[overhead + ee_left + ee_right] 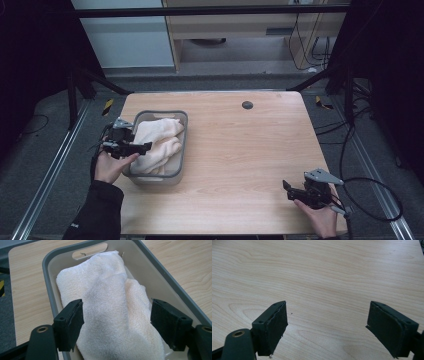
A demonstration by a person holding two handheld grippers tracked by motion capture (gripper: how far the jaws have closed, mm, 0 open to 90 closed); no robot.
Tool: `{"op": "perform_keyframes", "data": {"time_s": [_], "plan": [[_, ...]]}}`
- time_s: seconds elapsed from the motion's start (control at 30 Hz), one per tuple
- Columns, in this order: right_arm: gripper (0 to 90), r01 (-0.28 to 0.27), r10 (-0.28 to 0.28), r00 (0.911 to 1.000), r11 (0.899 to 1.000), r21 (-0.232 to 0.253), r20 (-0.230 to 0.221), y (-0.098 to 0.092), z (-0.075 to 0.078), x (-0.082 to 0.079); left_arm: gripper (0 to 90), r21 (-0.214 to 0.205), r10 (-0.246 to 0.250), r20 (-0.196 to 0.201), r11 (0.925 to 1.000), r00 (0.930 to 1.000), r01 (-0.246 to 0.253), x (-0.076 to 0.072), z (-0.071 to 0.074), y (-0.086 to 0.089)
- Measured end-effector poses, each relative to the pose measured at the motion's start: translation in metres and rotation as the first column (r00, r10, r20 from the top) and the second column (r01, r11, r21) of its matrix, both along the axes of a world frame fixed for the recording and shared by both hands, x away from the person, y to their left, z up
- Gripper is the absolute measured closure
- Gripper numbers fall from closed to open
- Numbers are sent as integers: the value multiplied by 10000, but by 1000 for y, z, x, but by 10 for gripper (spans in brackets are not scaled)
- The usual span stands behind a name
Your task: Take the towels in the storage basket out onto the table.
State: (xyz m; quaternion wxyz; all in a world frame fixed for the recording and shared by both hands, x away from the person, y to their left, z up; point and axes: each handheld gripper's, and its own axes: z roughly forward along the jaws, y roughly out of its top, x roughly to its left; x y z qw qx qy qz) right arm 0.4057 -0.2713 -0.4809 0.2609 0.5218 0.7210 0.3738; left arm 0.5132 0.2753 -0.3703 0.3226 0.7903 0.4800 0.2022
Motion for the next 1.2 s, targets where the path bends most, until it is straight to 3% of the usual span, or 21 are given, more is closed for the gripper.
{"op": "perform_keyframes", "data": {"time_s": [0.4,0.63,0.87,1.07,1.2], "plan": [[158,21,-21,10000,10000,13,-61,0,0,1,272,396,63,-702,9992,9975,-35,18,-11,-7],[153,-9,9,9999,10000,-48,-115,0,-1,1,272,647,212,-1252,9978,9919,-131,26,-28,-8],[147,-36,35,9998,10000,-37,-204,0,-2,2,282,774,264,-1546,9969,9876,-145,28,-40,-8],[142,-82,80,9997,9999,-79,-247,1,-2,3,358,745,356,-1851,9970,9821,-221,32,-44,-6],[142,-132,129,9995,9999,-95,-274,1,-3,3,484,781,468,-2031,9964,9780,-314,34,-45,-5]]}}
